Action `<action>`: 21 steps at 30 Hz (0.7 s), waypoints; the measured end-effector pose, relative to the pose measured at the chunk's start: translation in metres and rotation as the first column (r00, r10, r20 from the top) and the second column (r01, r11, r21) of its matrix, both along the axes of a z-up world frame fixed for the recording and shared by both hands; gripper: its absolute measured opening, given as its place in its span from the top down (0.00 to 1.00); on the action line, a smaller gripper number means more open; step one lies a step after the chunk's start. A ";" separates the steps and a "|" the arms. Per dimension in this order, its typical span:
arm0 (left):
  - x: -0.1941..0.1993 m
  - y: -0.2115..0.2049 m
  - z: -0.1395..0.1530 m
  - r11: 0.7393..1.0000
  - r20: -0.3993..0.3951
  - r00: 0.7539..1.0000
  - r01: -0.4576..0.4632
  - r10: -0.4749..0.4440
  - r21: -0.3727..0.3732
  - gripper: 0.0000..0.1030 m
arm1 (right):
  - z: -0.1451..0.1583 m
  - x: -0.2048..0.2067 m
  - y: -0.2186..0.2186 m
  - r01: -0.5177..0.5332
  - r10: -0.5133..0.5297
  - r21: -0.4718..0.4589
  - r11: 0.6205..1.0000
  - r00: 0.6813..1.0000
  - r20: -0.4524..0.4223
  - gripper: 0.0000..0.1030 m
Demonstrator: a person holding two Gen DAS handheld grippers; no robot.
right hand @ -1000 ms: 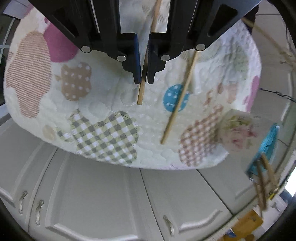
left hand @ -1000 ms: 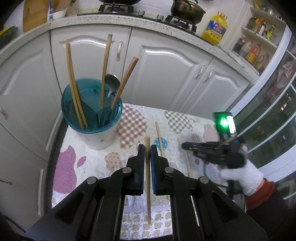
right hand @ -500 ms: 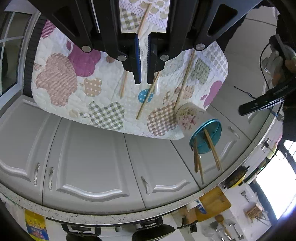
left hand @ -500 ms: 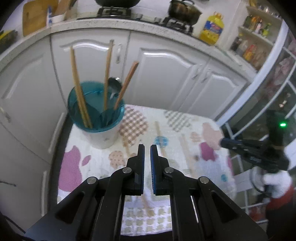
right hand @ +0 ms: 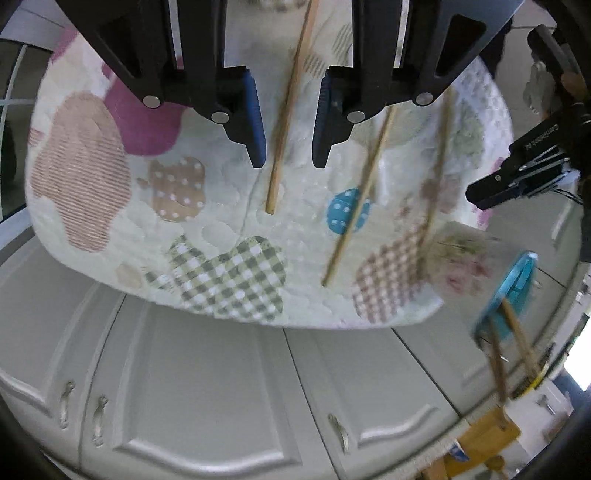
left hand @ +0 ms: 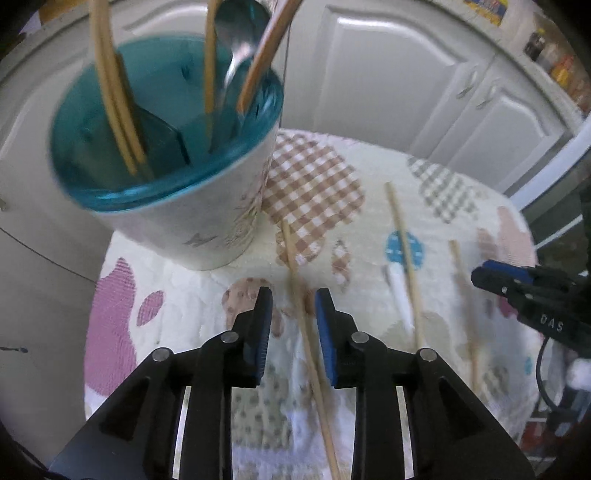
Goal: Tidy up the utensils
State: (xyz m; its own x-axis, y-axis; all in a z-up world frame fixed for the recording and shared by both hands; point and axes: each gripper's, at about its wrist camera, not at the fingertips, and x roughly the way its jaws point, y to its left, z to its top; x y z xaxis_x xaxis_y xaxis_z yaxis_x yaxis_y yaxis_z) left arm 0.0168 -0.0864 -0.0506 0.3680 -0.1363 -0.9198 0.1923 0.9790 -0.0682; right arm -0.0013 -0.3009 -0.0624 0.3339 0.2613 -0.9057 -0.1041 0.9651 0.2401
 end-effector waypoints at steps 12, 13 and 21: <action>0.035 -0.023 -0.033 0.996 -0.044 0.999 -0.013 0.017 0.083 0.80 | -0.028 0.032 0.003 -0.037 0.035 -0.035 0.999 0.998 -0.044 0.87; 0.035 -0.023 -0.032 0.997 -0.043 0.999 -0.010 0.013 0.076 0.91 | -0.028 0.035 0.002 -0.040 0.039 -0.033 0.999 0.998 -0.046 0.90; 0.014 0.007 0.020 0.991 -0.027 1.000 0.002 -0.005 -0.130 0.96 | -0.002 0.017 -0.008 -0.060 0.060 0.011 0.998 0.998 -0.006 0.94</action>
